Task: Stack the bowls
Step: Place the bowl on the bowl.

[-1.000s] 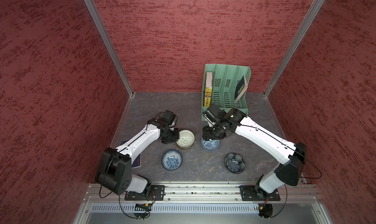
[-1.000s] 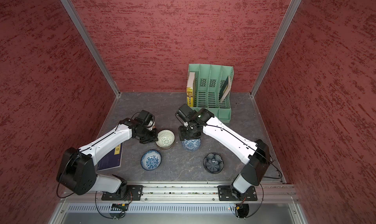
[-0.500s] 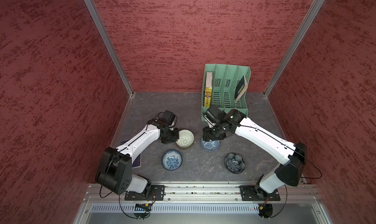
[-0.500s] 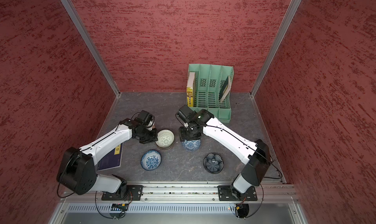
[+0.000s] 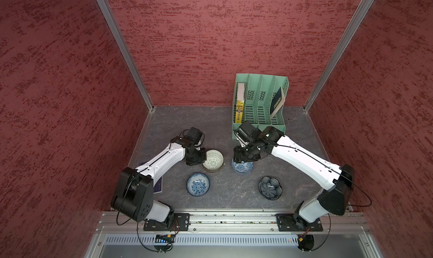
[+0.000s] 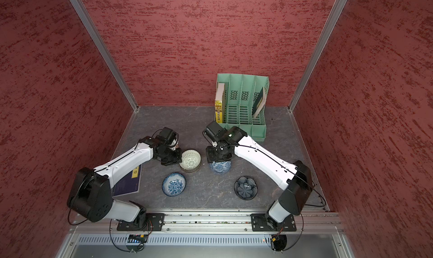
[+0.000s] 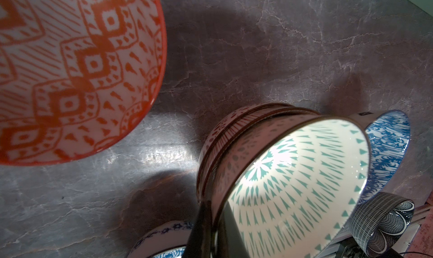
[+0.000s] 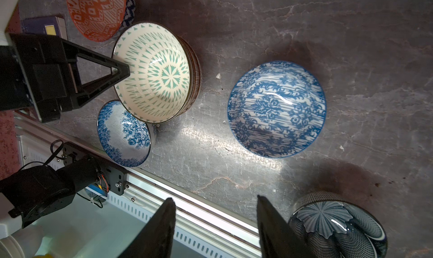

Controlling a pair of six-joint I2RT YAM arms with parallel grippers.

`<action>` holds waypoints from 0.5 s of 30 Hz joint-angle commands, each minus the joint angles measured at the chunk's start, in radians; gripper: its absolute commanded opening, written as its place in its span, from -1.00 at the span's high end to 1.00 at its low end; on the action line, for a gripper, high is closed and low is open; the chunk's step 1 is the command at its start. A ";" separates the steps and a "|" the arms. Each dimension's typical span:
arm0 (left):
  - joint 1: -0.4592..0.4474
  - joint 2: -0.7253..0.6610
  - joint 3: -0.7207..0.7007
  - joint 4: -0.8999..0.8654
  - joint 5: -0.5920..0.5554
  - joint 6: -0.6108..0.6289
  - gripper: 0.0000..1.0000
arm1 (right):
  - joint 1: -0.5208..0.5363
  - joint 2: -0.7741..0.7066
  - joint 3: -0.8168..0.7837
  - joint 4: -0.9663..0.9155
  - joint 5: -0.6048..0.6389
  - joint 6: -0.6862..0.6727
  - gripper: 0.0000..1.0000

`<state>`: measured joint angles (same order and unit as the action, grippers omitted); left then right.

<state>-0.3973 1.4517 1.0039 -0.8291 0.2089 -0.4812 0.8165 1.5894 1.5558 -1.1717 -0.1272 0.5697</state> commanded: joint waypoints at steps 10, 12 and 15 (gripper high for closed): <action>0.005 0.006 0.005 0.035 0.011 0.008 0.66 | -0.003 -0.028 -0.030 0.023 0.003 0.009 -0.17; 0.006 0.007 0.007 0.033 0.010 0.007 0.61 | -0.003 -0.028 -0.032 0.025 0.003 0.009 -0.17; 0.007 0.004 0.008 0.033 0.009 0.007 0.53 | -0.003 -0.028 -0.036 0.027 0.003 0.010 -0.17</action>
<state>-0.3962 1.4532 1.0042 -0.8131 0.2108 -0.4812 0.8162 1.5894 1.5291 -1.1637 -0.1272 0.5716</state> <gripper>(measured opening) 0.231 0.584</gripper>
